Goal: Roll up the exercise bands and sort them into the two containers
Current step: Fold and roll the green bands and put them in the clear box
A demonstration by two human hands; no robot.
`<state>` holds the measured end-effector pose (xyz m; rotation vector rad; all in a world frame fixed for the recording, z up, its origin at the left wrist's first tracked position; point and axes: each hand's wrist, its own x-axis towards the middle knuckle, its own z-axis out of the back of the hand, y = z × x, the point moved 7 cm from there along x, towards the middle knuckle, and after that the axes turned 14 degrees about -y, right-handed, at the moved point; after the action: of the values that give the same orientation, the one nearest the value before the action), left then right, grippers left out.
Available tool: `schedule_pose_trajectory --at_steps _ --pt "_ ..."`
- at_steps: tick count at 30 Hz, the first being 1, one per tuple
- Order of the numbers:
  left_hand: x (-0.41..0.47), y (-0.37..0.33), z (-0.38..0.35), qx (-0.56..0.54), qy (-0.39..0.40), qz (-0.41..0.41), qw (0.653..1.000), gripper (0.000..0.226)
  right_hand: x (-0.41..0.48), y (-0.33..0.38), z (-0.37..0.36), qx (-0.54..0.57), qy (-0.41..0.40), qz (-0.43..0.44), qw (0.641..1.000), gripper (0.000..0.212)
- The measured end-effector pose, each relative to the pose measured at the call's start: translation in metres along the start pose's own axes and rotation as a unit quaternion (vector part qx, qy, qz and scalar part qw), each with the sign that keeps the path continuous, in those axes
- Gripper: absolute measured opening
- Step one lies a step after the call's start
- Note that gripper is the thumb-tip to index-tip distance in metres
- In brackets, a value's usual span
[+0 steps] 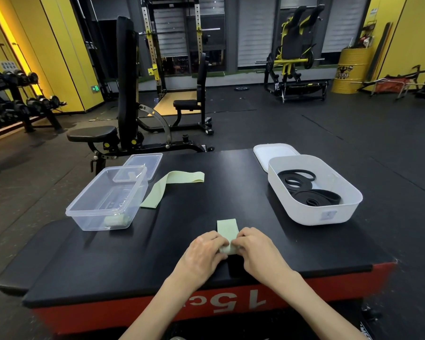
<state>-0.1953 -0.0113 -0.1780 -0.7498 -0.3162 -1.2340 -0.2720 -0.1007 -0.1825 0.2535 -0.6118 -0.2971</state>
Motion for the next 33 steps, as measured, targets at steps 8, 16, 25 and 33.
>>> schedule_pose_trajectory --at_steps 8,16,25,33 --pt "0.009 0.007 -0.003 -0.018 0.020 -0.008 1.000 0.015 -0.001 0.001 0.005 0.007 0.001 -0.005 1.000 0.026" --pt "0.010 0.012 -0.004 -0.020 0.018 0.021 0.999 0.019 0.010 -0.002 -0.003 -0.018 0.024 -0.018 0.999 0.020" --pt "0.009 0.011 -0.003 -0.005 -0.015 0.025 1.000 0.019 0.017 -0.007 -0.007 -0.034 0.051 -0.035 0.997 0.022" --pt "0.010 0.019 -0.007 -0.004 -0.005 0.037 0.999 0.022 0.018 -0.003 -0.004 -0.009 0.036 -0.025 0.999 0.017"
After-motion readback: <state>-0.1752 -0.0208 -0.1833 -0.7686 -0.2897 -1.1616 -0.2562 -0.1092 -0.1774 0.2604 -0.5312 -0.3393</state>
